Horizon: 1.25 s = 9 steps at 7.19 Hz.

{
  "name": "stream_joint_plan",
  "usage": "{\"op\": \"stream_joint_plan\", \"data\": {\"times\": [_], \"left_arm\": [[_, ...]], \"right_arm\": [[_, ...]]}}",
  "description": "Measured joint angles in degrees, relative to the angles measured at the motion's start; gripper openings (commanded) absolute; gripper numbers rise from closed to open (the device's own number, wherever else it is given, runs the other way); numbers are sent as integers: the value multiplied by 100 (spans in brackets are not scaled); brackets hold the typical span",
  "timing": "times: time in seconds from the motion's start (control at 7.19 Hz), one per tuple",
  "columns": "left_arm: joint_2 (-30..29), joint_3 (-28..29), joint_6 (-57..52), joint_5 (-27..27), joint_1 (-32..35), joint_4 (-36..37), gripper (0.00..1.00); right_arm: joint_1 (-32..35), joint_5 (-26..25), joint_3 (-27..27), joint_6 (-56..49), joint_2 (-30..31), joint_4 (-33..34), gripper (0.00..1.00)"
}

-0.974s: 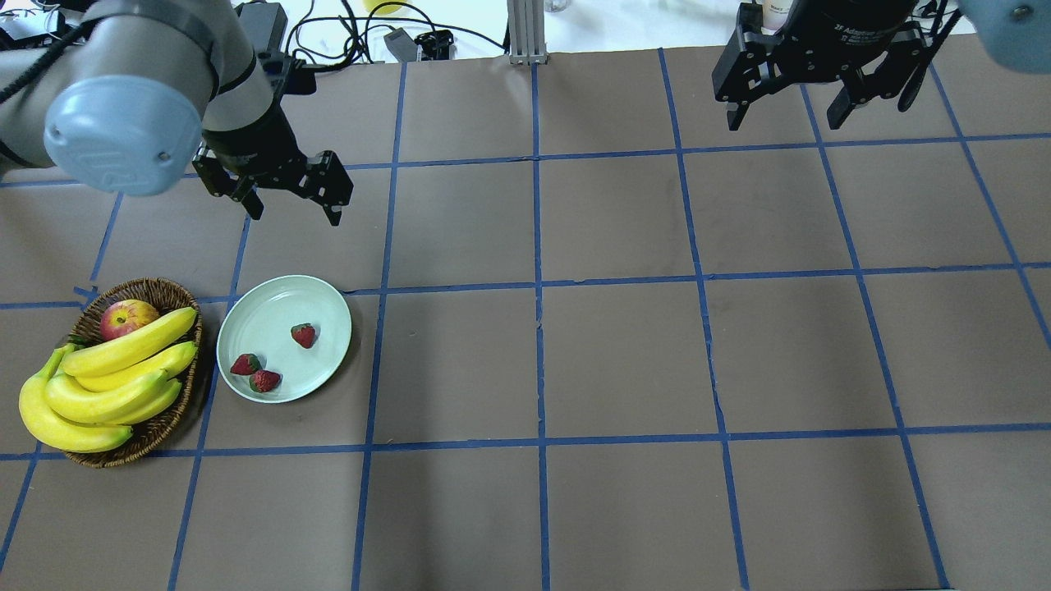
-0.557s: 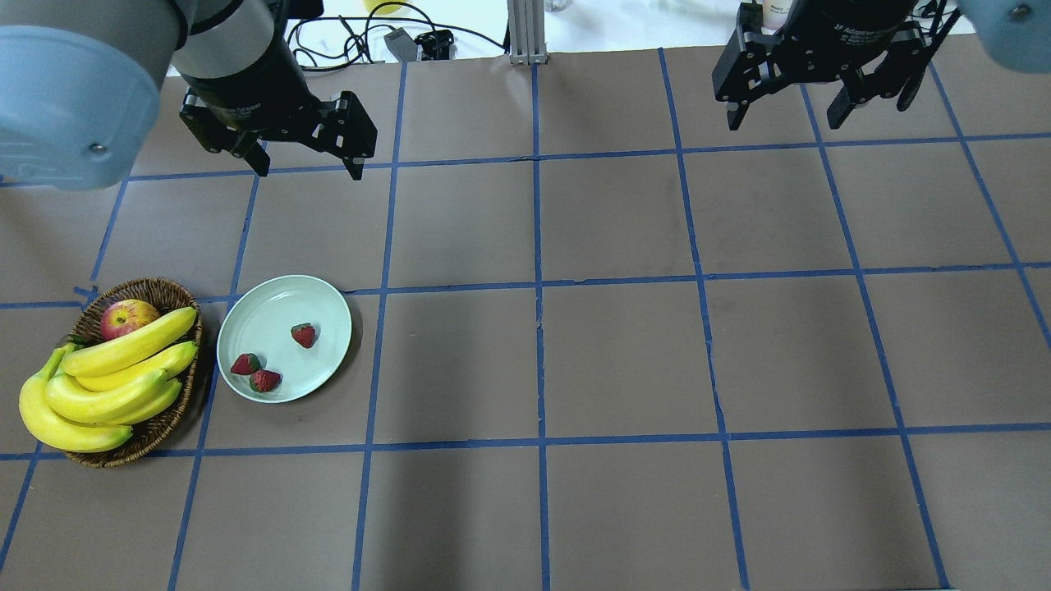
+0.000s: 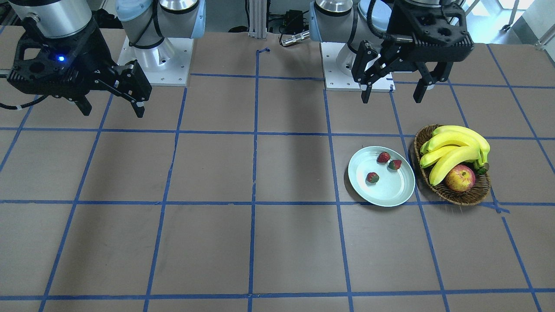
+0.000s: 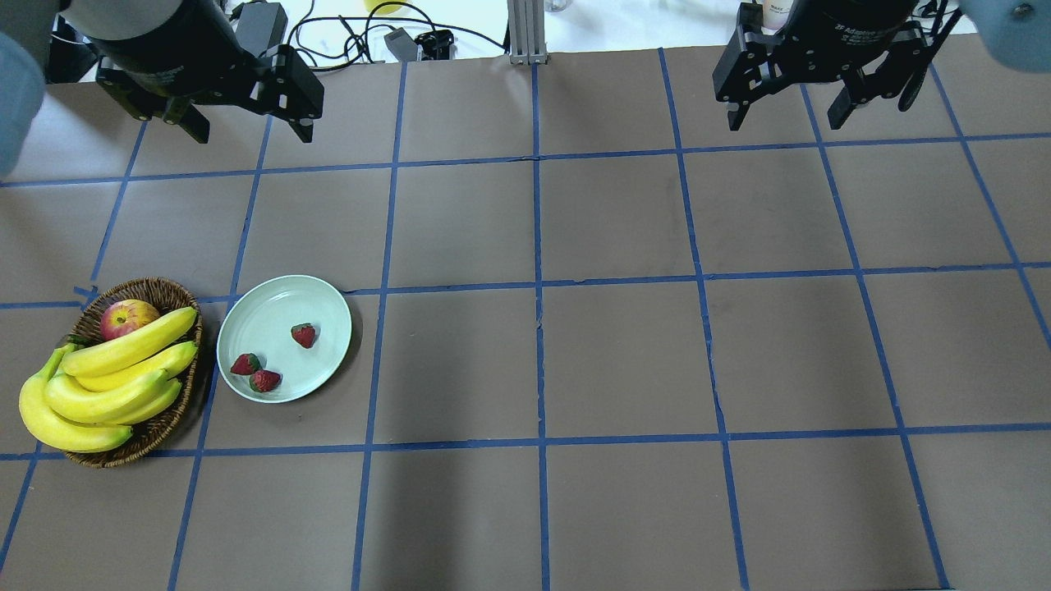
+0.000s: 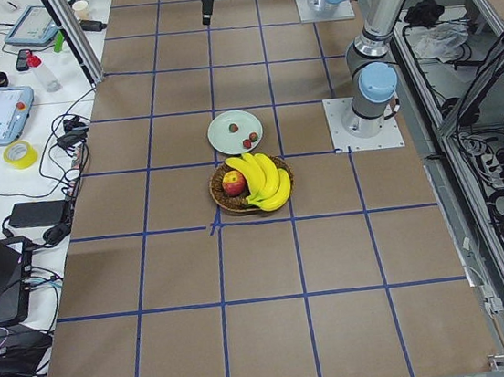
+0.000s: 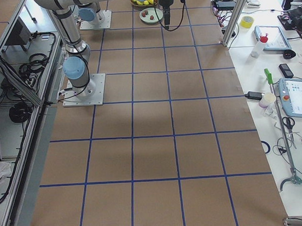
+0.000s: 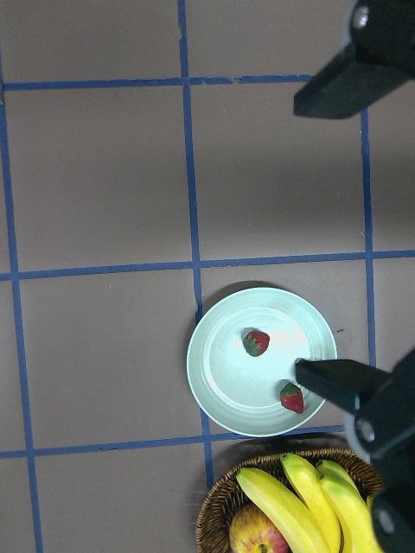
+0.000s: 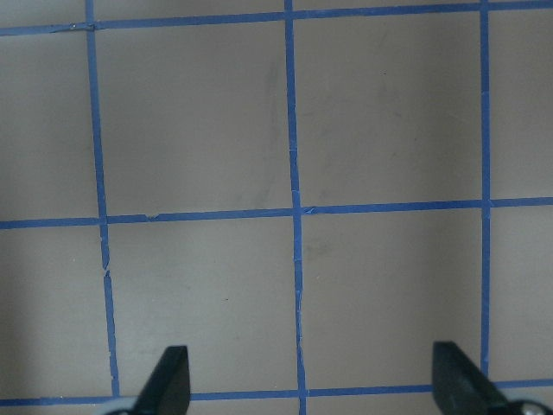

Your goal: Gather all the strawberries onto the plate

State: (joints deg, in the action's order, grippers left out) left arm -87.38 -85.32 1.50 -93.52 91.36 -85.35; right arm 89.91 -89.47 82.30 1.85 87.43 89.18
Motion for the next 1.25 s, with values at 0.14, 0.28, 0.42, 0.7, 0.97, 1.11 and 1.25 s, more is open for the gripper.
{"op": "stream_joint_plan", "data": {"times": [0.14,0.28,0.42,0.7,0.97,1.11,1.25], "left_arm": [[21,-19,5,18,-85,0,100],[43,-36,22,14,-113,1,100],[79,-45,35,-20,-120,1,100],[112,-73,51,-2,-118,16,100],[152,-141,52,-8,-122,40,100],[169,-158,47,-13,-152,43,100],[169,-177,45,-15,-184,44,100]], "right_arm": [[0,-2,18,0,-3,4,100],[0,-4,32,1,-3,16,100],[4,-2,37,3,-3,21,100],[21,-8,40,1,-5,19,100],[26,-16,40,0,-7,20,100],[26,-19,40,0,-9,27,100],[26,-29,40,0,-12,35,100]]}}
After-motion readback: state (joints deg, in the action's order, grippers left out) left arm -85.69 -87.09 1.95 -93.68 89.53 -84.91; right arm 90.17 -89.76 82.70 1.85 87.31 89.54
